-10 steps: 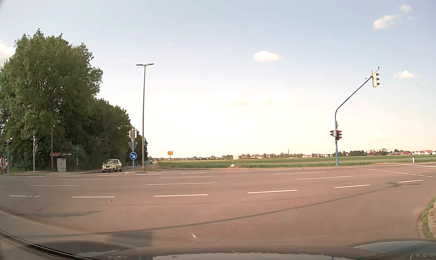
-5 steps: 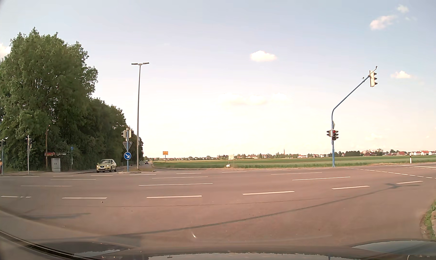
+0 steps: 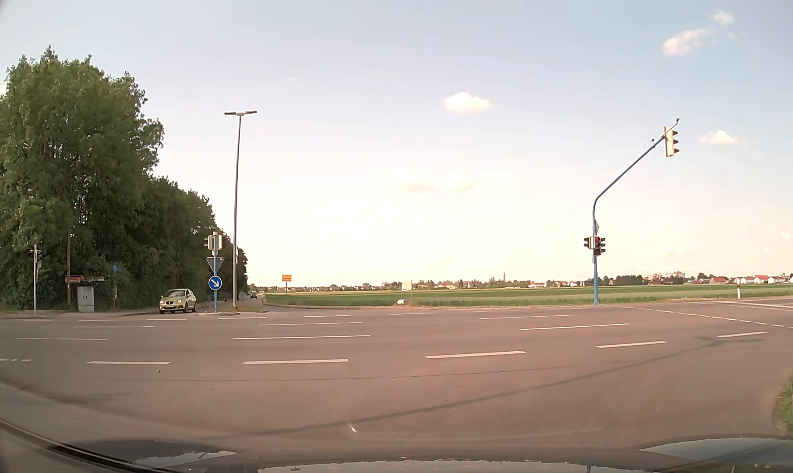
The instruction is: Follow the waypoints while adhering to traffic rules and regulations
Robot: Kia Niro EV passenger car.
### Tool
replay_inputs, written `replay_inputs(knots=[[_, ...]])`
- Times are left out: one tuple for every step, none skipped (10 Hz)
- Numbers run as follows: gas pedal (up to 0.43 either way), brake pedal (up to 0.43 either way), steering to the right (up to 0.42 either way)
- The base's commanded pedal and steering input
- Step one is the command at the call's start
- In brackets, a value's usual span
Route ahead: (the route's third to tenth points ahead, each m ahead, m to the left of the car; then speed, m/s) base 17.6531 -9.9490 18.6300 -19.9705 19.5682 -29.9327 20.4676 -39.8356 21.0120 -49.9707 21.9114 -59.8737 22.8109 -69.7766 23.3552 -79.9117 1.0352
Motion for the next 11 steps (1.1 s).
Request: replay_inputs(knots=[[0.000,0.012,0.249],[0.000,0.012,0.262],[0.000,0.012,0.271],[0.000,0.018,0.279],[0.000,0.012,0.284],[0.000,0.018,0.283],[0.000,0.012,0.279],[0.000,0.012,0.269],[0.000,0.018,0.262],[0.000,0.012,0.255],[0.000,0.024,0.240]])
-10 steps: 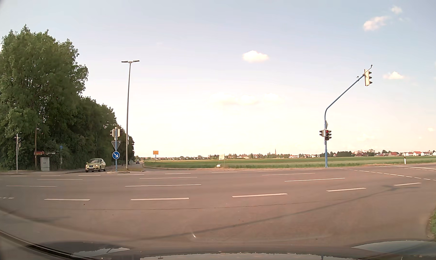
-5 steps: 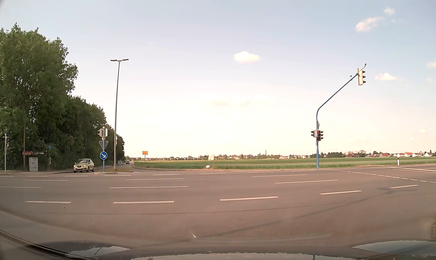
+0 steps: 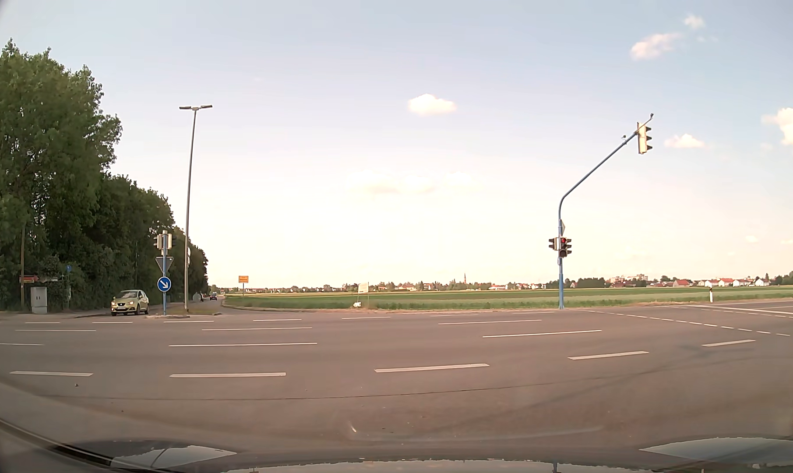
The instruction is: Follow the waypoints while adhering to traffic rules and regulations
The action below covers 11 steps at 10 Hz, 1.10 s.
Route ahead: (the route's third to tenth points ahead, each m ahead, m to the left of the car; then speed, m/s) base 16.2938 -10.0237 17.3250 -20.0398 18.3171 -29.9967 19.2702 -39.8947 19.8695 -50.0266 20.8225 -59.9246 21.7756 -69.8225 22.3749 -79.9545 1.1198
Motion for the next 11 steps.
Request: replay_inputs(knots=[[0.000,0.037,0.225],[0.000,0.037,0.215],[0.000,0.018,0.212],[0.000,0.030,0.211],[0.000,0.049,0.211],[0.000,0.104,0.210],[0.000,0.159,0.209],[0.000,0.159,0.209],[0.000,0.165,0.208],[0.000,0.183,0.207],[0.000,0.201,0.206]])
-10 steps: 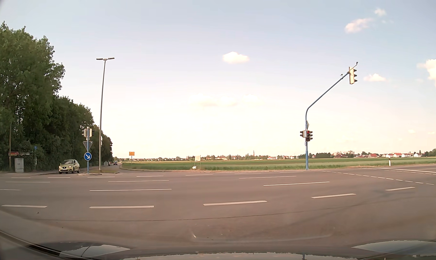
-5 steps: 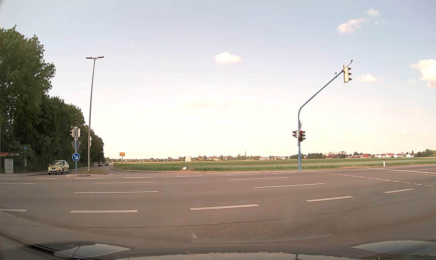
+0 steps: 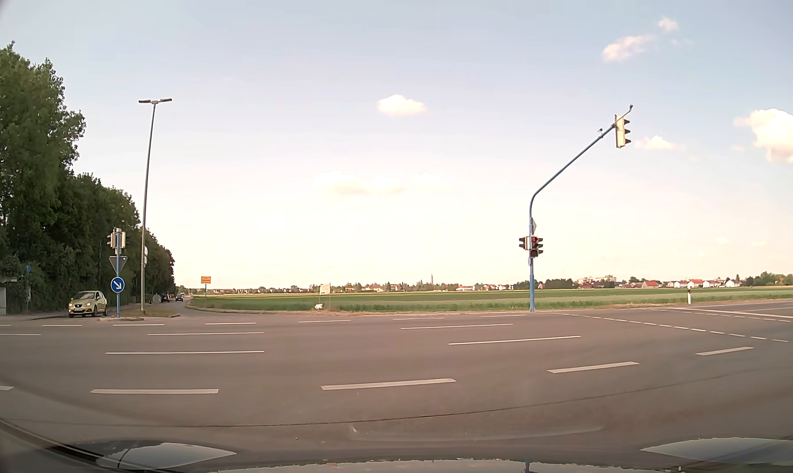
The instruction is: Follow the waypoints while adhering to traffic rules and regulations
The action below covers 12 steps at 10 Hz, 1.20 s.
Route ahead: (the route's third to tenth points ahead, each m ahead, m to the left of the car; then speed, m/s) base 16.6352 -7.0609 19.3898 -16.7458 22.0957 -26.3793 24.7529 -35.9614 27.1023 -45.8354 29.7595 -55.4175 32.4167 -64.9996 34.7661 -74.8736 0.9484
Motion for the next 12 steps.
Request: replay_inputs(knots=[[0.000,0.213,0.204],[0.000,0.220,0.203],[0.000,0.213,0.201],[0.000,0.213,0.201],[0.000,0.201,0.201],[0.000,0.195,0.201],[0.000,0.177,0.201],[0.000,0.177,0.201],[0.000,0.171,0.201],[0.000,0.183,0.201],[0.000,0.183,0.201],[0.000,0.189,0.201]])
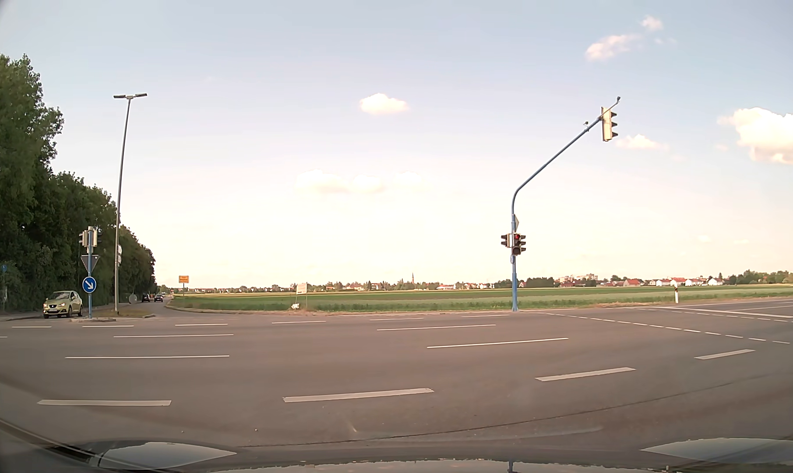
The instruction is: Follow the waypoints while adhering to traffic rules and regulations
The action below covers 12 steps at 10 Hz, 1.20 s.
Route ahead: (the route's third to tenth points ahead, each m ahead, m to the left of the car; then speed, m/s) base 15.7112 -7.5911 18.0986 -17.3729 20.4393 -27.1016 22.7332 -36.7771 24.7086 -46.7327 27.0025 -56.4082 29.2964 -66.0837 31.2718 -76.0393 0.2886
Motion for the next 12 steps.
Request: replay_inputs(knots=[[0.000,0.183,0.201],[0.000,0.183,0.201],[0.000,0.171,0.201],[0.000,0.177,0.201],[0.000,0.177,0.201],[0.000,0.177,0.201],[0.000,0.171,0.201],[0.000,0.152,0.201],[0.000,0.079,0.201],[0.000,0.049,0.201],[0.000,0.043,0.201],[0.000,0.012,0.200]])
